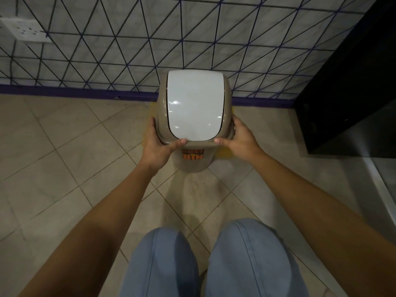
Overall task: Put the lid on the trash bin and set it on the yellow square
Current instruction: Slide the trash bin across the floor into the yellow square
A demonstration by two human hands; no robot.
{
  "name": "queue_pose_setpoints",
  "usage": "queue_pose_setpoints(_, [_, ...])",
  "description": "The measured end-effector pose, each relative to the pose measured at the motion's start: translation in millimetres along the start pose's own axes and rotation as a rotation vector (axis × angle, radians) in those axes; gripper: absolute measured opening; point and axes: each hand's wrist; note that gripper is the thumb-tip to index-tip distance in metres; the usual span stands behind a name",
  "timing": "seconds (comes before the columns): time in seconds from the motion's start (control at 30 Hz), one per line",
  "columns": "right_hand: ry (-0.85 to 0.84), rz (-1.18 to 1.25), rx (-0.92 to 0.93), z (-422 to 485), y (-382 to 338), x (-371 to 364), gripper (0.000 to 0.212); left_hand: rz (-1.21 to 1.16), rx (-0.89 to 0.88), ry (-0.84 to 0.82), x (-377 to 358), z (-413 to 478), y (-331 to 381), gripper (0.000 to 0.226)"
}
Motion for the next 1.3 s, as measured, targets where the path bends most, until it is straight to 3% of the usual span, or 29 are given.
queue_pose_setpoints(0.17, [0.064,-0.053,0.05,10.8,-2.8,-2.9,0.085,-0.008,0.031,0.039,-4.0,11.8,1.7,0.088])
queue_pose_setpoints(0.3, [0.08,-0.045,0.059,17.1,-4.1,-5.6,0.085,0.031,0.031,0.046,-2.4,23.9,1.5,0.08])
queue_pose_setpoints(0.8, [0.182,-0.108,0.098,49.1,-9.3,-8.6,0.078,0.064,0.104,0.088,-11.7,60.0,16.4,0.099])
queue_pose_setpoints(1.03, [0.111,-0.081,0.072,57.2,-13.1,-6.0,0.088,0.122,0.022,-0.007,-2.5,76.9,25.7,0.091])
queue_pose_setpoints(1.3, [0.117,-0.073,0.032,75.5,-20.1,-11.7,0.107,0.145,-0.026,-0.065,5.6,95.9,22.8,0.099])
Point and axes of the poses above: each hand's wrist, its own z-axis towards the middle knuckle, its own x-axis out of the back of the hand, y = z × x, and after that the axes turned 15 degrees about z, right-handed
